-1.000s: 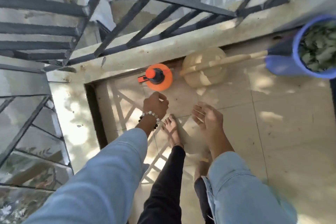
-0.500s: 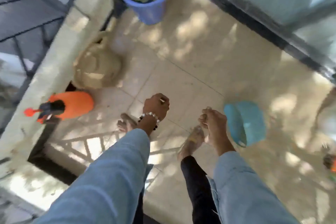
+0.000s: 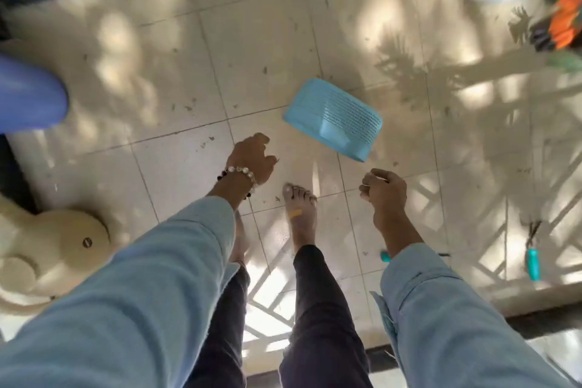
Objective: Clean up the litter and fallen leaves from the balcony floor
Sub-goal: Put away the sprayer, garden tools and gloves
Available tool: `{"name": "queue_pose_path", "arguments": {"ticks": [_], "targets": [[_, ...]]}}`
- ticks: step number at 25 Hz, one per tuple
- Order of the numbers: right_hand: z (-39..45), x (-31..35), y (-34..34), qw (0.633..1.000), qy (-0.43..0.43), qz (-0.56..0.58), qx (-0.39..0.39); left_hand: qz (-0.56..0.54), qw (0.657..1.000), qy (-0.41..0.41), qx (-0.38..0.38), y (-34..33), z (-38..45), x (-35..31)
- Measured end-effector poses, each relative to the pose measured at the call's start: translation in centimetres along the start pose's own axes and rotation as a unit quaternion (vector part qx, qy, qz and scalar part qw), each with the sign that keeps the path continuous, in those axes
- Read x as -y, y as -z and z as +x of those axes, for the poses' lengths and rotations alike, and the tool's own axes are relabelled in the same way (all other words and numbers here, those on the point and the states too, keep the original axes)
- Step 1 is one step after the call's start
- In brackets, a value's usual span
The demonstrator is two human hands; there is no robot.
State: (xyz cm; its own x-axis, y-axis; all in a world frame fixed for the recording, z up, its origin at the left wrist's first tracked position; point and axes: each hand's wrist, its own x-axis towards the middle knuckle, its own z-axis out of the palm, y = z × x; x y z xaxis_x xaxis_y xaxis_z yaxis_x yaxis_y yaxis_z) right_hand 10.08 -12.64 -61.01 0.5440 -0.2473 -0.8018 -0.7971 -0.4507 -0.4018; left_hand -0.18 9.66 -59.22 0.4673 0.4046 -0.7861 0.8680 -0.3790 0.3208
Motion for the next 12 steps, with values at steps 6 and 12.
{"name": "queue_pose_path", "arguments": {"ticks": [6,12], "targets": [[7.4,-4.3,-0.7,0.998,-0.046,-0.041,0.009,0.026,0.999,0.039,0.019,-2.4,8.7,-2.8],[11.3,-6.7,-4.8,0.995,-0.046,-0.082,0.020,-0.001,0.996,0.069,0.064,-6.5,14.9,-2.2]]}}
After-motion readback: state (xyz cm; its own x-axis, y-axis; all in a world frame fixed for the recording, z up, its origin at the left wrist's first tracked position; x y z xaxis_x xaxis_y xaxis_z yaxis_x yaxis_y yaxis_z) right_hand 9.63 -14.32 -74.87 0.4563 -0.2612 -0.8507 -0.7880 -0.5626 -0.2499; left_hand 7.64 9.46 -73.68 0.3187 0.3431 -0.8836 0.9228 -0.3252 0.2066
